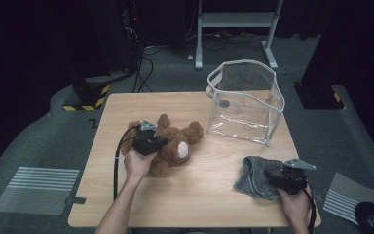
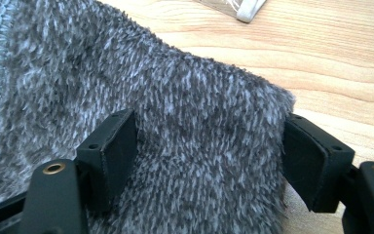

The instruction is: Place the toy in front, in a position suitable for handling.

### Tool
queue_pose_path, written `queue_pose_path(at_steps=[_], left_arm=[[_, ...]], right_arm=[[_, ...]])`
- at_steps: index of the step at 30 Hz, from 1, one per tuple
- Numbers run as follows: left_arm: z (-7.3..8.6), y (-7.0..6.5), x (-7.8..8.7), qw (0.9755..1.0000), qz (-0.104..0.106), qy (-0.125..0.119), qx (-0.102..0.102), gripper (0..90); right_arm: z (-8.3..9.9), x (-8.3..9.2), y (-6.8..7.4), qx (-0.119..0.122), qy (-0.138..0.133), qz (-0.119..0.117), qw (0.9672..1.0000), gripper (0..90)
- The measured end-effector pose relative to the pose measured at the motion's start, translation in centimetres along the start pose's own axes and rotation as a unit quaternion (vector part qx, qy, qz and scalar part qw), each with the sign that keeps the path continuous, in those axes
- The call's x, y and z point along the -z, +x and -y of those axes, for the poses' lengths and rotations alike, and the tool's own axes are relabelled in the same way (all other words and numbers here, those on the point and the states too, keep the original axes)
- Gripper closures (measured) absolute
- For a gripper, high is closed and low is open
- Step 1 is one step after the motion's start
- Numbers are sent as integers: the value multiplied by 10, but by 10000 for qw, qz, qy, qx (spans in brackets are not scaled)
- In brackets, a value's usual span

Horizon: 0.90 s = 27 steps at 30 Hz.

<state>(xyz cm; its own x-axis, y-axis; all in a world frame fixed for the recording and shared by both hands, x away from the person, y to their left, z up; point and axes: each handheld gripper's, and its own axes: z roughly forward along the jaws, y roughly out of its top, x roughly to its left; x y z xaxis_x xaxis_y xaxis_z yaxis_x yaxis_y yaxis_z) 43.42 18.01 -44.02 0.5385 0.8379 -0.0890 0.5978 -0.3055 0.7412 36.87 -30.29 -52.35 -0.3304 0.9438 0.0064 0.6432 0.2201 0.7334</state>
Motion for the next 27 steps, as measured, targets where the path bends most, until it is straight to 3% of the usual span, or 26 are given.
queue_pose_path(at_steps=[8,17,27], left_arm=[[-5,-27,-6,9996,227,27,-181,748],[-7,-58,-14,9984,527,-10,-207,747],[-10,-90,-24,9971,629,-70,-422,738]], right_arm=[[0,0,0,-2,-1,-2,10000,256],[0,0,0,18,-9,-1,10000,256],[0,0,0,17,-9,0,10000,256]])
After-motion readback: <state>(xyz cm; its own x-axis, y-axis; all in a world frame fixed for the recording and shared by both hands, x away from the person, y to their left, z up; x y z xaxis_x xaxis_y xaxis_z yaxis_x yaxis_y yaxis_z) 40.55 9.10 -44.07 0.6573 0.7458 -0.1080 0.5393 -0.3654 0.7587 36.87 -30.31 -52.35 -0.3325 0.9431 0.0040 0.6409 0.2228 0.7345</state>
